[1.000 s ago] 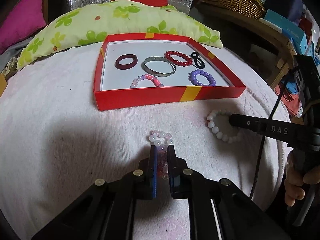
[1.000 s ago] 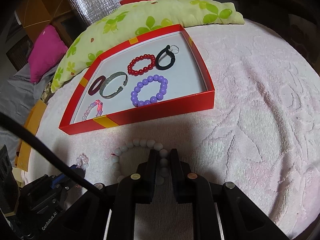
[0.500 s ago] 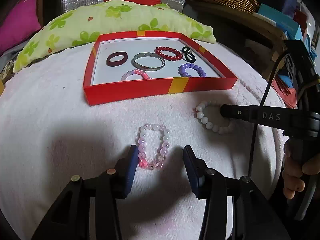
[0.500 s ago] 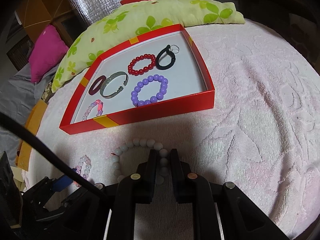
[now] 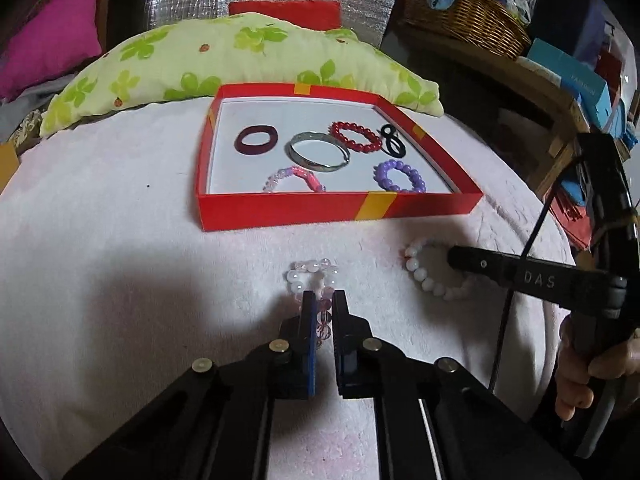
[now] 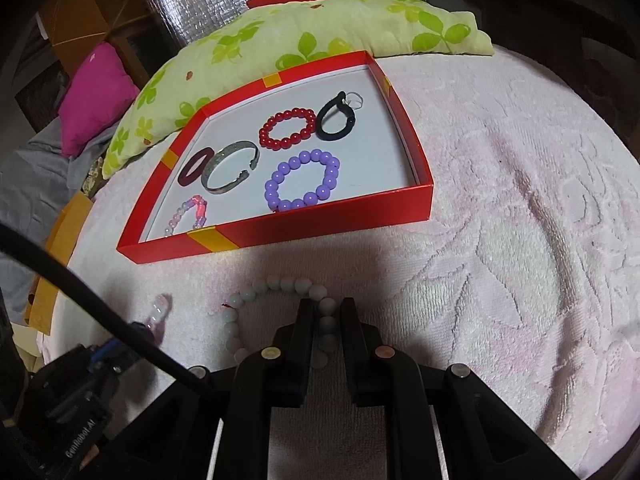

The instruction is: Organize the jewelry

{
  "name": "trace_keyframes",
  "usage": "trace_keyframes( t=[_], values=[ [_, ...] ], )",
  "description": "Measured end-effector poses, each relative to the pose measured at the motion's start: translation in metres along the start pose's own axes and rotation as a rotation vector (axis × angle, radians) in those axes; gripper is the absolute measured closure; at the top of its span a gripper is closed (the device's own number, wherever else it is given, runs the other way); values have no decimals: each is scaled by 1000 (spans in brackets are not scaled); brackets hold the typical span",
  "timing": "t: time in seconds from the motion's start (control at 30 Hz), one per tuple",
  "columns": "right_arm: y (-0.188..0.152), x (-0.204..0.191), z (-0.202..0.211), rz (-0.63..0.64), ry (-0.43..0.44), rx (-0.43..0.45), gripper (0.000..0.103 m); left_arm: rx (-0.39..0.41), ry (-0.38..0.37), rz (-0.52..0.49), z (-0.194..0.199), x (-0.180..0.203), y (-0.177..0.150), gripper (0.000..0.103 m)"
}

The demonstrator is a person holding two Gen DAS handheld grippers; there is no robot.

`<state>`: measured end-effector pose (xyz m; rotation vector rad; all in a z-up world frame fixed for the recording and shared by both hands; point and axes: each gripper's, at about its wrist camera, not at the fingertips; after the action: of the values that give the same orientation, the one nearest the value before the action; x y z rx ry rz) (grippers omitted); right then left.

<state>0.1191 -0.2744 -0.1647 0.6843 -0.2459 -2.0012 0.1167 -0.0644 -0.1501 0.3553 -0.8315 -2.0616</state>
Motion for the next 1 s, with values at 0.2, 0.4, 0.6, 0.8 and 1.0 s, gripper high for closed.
trace_keyframes(
  t=[0.2,0.4,0.6,0.8,1.0],
  values=[
    [0,0,0,7,-5,4,86,34,7,38,5,-8,1,95],
    [0,-1,0,10,-6,6,86,77,8,46,11,-10,5,95],
    [0,-1,0,10,-5,6,86,-21,96,87,-10,-21,-3,95],
    [0,-1,0,11,-6,7,86,-25,94,101,-12,-25,-5,93],
    [0,-1,0,11,-5,7,86,-19,52,112,-11,-24,-5,73]
  ],
)
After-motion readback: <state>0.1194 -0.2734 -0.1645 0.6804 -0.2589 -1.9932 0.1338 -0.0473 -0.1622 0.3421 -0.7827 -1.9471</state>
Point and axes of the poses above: each gripper's, at about its wrist camera, not at the fingertips, and z roughly against the way its jaws point, x to its right, y to its top, and after that the axes turned 12 degrees about -z, right-handed
